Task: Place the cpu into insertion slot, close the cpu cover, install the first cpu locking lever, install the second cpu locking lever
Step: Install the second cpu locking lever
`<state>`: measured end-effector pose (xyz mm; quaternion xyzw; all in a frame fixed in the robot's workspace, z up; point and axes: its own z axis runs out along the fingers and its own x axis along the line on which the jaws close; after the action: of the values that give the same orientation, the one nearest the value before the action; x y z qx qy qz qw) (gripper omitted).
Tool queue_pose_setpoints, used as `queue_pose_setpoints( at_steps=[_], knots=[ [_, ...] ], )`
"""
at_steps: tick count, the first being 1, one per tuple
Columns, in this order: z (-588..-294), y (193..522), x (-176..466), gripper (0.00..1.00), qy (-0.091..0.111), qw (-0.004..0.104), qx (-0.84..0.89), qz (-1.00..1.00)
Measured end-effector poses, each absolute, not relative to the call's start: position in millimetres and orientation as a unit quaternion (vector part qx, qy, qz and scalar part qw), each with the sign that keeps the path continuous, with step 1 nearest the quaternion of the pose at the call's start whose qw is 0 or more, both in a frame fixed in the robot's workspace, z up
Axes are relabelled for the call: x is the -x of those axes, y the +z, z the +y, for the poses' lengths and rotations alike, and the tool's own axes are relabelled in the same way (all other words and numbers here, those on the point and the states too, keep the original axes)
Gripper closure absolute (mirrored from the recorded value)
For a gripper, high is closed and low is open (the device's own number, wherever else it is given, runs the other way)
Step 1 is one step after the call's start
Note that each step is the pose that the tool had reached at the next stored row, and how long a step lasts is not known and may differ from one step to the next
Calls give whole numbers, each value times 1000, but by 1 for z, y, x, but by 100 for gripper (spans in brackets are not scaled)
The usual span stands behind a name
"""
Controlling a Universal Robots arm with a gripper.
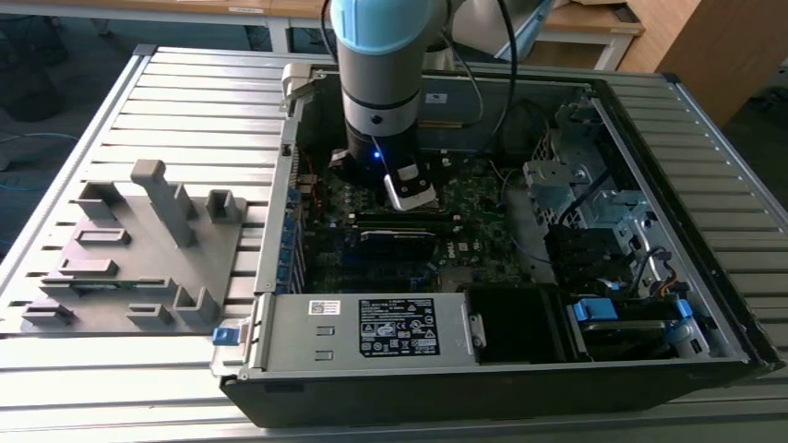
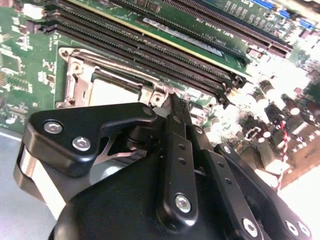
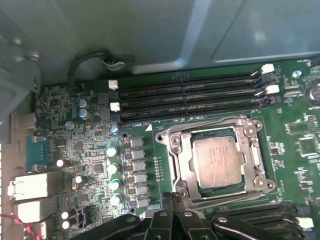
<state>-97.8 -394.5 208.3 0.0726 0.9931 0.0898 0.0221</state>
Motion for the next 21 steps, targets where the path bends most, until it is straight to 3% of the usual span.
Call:
queue_pose_setpoints(
  at_steps=[6, 10, 21],
  knots=[
    [-394, 222, 98, 90, 87, 22, -72, 993],
    [-394, 223, 98, 90, 69, 24, -72, 995],
    [-393, 221, 79, 90, 68, 24, -72, 995]
  ],
)
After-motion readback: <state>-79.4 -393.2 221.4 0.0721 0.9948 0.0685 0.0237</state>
